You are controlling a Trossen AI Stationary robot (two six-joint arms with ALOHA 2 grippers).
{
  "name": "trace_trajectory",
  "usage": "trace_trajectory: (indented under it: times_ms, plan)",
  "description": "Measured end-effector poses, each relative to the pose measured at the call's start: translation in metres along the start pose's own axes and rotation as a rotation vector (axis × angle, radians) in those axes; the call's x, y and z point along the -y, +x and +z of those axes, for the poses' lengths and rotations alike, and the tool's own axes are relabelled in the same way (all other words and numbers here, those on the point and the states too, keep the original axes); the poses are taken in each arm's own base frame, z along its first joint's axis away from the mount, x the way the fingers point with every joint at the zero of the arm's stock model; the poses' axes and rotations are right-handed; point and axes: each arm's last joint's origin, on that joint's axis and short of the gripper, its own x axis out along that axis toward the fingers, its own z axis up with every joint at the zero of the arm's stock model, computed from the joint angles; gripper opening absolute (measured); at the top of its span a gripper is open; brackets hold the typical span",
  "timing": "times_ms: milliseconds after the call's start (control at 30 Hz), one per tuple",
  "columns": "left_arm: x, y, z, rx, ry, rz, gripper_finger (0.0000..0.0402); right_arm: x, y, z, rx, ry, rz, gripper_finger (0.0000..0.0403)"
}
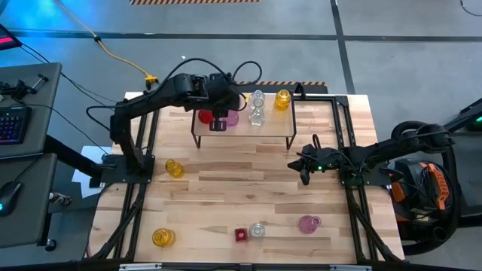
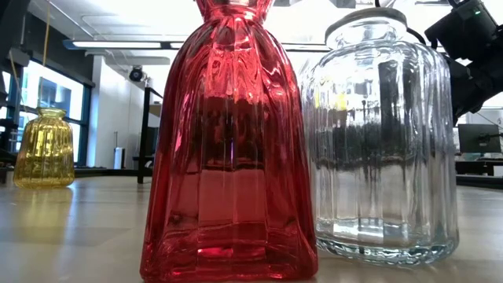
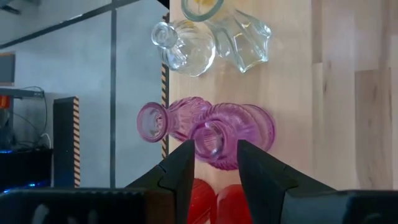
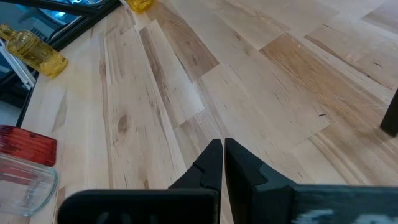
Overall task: Sort vases onto shelf
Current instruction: Put the top yellow vase on the shelf aligned with the other yellow vase
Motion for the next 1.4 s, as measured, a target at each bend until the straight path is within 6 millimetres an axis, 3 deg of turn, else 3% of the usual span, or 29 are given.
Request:
trace_trajectory:
  times_ms: [367,633,867,1400]
  plan:
    - [0.016,-0.050,-0.029,-0.072,-0.118,-0.054,0.0111,0.000,0.000,0.000,0.000,0.000,0.000,0.0000]
    - [0.034,-0.096,-0.061,0.020,-0.209,-0.060,0.0111,0.000,0.000,0.000,0.000,0.000,0.000,0.0000]
    - [0.053,-0.101,-0.093,-0.012,-0.350,-0.121,0.0111,0.000,0.000,0.000,0.000,0.000,0.000,0.0000]
    - [0.098,-0.077,-0.148,-0.213,-0.561,-0.296,0.0110,0.000,0.000,0.000,0.000,0.000,0.000,0.0000]
